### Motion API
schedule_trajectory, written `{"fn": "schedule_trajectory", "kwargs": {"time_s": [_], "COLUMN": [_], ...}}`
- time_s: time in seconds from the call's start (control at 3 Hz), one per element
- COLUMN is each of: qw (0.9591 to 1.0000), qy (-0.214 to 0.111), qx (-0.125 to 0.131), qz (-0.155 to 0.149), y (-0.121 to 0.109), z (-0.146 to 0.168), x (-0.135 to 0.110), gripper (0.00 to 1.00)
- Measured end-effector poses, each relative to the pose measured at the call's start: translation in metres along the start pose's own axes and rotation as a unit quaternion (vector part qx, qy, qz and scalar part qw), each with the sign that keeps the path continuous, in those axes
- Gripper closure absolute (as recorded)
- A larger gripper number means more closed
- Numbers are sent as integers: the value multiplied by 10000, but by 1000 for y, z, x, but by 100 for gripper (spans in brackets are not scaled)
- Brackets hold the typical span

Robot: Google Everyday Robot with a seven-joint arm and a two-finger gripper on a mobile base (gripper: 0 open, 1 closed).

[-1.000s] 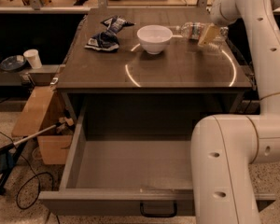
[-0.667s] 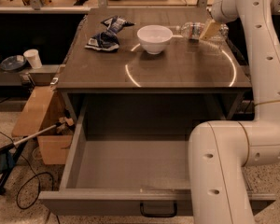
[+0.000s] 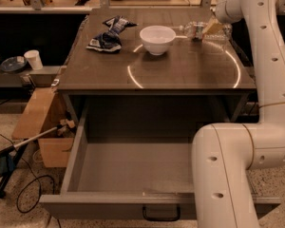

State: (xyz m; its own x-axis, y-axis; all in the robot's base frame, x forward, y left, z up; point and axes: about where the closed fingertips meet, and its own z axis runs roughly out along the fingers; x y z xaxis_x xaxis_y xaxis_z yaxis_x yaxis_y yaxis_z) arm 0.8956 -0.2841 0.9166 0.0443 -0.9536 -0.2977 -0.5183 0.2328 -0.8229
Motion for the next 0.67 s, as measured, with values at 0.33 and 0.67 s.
{"fn": "schedule_trajectory", "kwargs": {"time_s": [0.33,0.67], "qw": [10000,10000], "qy": [0,0], "qx": [0,-1], "qz": [0,0], "y": [0,0], "z": [0,0], "x": [0,0], "gripper": [50,73]}}
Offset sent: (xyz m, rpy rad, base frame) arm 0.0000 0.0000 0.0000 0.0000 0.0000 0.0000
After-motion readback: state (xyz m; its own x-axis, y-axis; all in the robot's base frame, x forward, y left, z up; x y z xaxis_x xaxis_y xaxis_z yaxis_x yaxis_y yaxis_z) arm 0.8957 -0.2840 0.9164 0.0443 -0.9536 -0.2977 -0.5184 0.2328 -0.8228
